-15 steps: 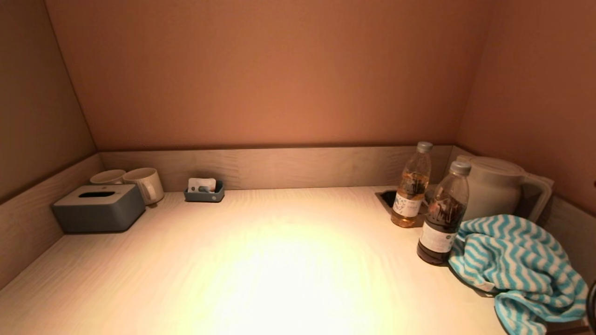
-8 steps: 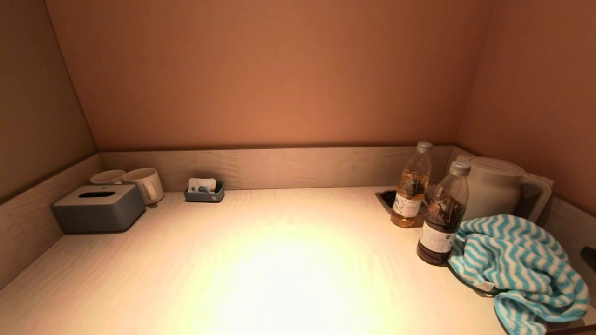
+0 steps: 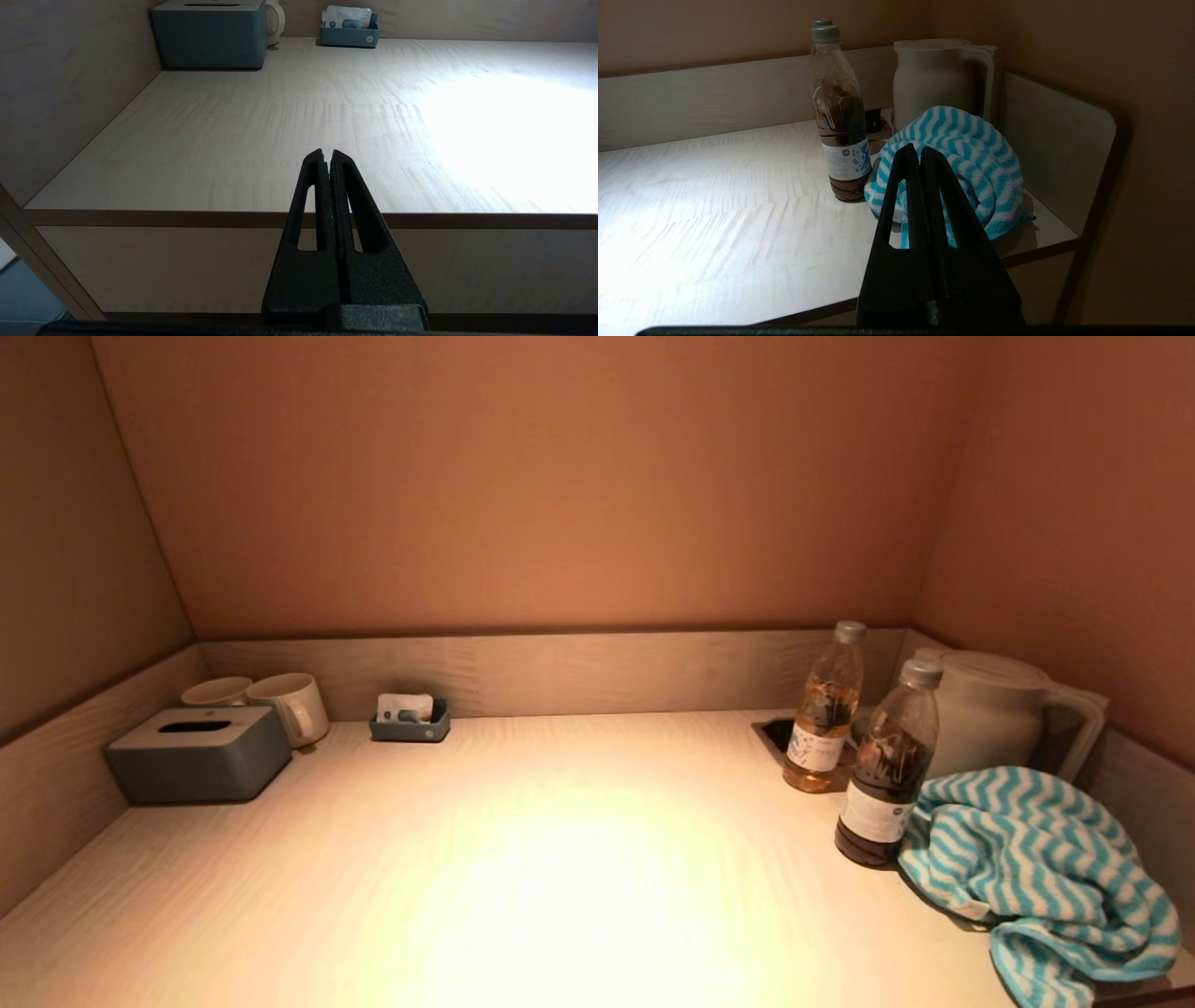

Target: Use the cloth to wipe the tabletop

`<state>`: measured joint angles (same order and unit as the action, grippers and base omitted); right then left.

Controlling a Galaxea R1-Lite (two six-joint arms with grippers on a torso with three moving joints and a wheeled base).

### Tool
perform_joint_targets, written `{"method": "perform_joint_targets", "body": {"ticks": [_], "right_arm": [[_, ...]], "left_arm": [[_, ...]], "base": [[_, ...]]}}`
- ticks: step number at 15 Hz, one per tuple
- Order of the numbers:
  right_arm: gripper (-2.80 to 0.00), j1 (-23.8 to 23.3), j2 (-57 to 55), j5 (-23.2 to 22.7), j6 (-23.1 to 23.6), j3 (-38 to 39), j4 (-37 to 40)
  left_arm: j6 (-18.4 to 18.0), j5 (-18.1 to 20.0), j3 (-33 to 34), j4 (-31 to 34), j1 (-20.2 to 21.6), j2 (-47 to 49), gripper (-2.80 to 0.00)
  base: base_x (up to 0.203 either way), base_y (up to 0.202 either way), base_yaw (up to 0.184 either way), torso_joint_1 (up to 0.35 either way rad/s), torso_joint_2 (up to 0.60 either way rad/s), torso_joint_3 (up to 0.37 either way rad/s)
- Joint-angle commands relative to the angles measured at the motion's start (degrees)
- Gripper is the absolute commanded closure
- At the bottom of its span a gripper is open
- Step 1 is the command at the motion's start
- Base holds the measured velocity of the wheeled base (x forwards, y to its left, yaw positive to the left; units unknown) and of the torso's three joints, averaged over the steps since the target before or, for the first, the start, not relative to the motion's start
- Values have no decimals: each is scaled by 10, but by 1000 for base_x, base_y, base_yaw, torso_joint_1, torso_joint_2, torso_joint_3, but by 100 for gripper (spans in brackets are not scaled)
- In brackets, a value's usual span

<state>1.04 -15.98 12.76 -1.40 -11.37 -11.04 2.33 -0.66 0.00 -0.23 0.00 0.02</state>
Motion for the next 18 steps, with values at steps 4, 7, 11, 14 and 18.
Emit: {"method": "perform_joint_targets", "body": {"ticks": [4,7,11,14,18], "right_arm": [[0,-7,115,-57,8,31,53],[0,-9,155,-115,10,62,54],[0,-9,158,-131,14,96,53],[0,-9,158,-131,16,107,52],[0,-9,158,-130,14,113,67]], "left_arm": [[0,0,0,0,0,0,0],[0,0,0,0,0,0,0],[0,0,0,0,0,0,0],[0,0,0,0,0,0,0],[0,0,0,0,0,0,0]], "base": [[0,0,0,0,0,0],[0,0,0,0,0,0],[0,0,0,0,0,0],[0,0,0,0,0,0],[0,0,0,0,0,0]]}}
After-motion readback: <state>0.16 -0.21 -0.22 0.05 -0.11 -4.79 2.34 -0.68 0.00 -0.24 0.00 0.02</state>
